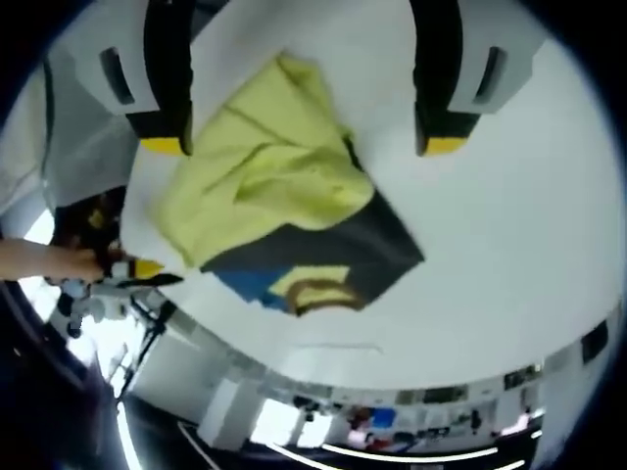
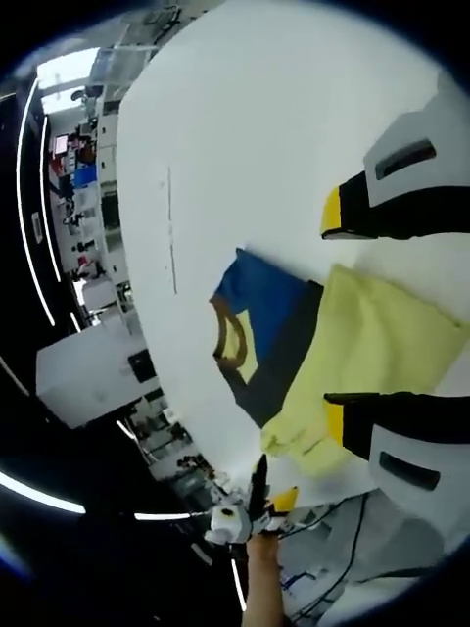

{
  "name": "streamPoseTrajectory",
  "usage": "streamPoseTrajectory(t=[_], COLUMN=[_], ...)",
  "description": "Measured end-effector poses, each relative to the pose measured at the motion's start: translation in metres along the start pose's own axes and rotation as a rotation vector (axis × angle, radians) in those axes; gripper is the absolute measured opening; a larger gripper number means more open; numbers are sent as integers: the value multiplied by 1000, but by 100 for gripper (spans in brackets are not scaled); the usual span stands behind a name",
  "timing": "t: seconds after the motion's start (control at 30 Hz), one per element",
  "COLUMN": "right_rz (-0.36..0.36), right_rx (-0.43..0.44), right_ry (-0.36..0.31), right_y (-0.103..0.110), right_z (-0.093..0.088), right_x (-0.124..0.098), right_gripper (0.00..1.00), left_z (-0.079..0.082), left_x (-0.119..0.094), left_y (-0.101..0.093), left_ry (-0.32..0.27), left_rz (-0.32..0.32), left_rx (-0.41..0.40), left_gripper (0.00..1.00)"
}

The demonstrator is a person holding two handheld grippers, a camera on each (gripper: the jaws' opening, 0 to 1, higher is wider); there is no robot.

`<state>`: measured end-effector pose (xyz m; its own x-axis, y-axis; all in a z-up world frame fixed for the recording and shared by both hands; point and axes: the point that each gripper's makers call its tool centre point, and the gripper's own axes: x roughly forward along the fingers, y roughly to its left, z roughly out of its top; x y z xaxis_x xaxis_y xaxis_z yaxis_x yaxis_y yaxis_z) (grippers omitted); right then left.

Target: Fold the garment on the visible template until the final outline fits inside the template.

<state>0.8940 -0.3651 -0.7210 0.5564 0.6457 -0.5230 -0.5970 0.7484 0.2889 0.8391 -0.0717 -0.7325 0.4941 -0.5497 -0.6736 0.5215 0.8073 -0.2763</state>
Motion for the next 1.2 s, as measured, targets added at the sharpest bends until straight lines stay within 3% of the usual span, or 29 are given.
streamPoseTrajectory(t=[0.13,0.23,0.47,0.53,0.67,0.9,1.03,1.2], right_rz=[8,11,64,68,87,125,142,155], right_rx=[-131,-219,-337,-373,-407,-465,-522,-524], right_ry=[17,10,41,53,67,107,161,165], right_y=[5,8,22,24,27,34,33,34], right_z=[1,5,3,1,-2,-8,-14,-10], right_x=[0,-1,-1,1,4,9,13,18], right_gripper=[62,58,58,57,56,54,52,51], left_z=[3,13,17,14,8,11,10,4], left_x=[-1,-2,-5,-5,-1,3,7,10], left_y=[-6,-15,-21,-22,-30,-31,-23,-20], left_ry=[8,-45,-48,-22,4,4,45,111], left_rz=[-11,-45,-64,-77,-120,-172,-165,-173], left_rx=[83,158,269,309,375,450,497,562], left_gripper=[89,89,85,83,78,69,69,66])
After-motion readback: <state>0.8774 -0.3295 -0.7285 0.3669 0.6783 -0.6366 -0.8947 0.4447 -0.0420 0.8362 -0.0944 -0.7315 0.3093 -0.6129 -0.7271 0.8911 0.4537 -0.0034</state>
